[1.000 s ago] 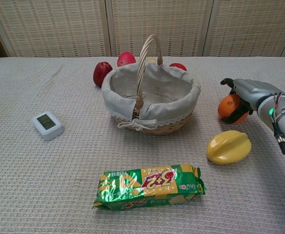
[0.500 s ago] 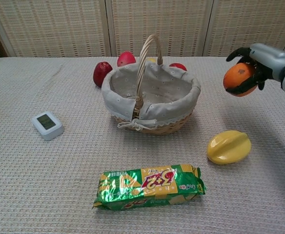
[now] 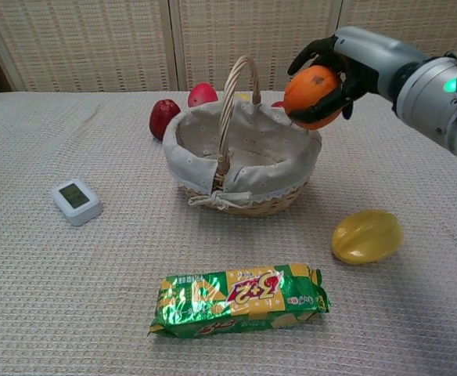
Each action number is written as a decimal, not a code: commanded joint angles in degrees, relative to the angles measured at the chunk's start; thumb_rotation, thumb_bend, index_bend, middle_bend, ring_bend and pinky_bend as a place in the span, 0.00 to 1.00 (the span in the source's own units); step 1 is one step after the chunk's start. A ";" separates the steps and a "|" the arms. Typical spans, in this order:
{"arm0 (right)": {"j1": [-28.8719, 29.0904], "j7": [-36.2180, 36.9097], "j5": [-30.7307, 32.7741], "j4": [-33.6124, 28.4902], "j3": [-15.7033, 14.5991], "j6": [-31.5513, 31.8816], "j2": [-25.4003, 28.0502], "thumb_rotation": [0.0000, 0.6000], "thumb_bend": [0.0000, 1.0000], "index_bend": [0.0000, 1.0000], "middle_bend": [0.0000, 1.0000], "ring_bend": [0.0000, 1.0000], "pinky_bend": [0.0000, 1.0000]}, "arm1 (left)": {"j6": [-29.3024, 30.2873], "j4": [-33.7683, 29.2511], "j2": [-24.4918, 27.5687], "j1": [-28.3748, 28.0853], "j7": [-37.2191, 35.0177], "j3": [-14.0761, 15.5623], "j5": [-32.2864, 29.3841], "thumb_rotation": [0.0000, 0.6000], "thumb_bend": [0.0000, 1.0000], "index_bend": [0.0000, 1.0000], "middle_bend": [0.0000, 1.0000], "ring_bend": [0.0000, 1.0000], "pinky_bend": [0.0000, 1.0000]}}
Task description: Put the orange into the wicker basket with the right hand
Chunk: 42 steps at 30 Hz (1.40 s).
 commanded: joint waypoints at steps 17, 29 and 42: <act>1.87 -3.14 -4.04 7.34 -2.87 3.69 -6.00 1.00 0.15 0.00 0.00 0.00 0.04 | 0.53 0.36 -0.06 0.13 -0.37 0.18 0.81 1.00 0.35 0.00 0.00 0.00 0.07; -2.19 -2.88 -4.05 -1.84 -4.09 4.18 1.97 1.00 0.15 0.00 0.00 0.00 0.04 | 0.59 0.41 0.07 0.22 -0.14 0.12 0.49 1.00 0.35 0.00 0.00 0.00 0.07; -21.32 6.13 -29.14 -11.22 -25.52 12.73 29.44 1.00 0.15 0.00 0.00 0.00 0.03 | 1.28 0.90 -0.44 0.32 1.37 0.16 1.13 1.00 0.35 0.00 0.00 0.00 0.07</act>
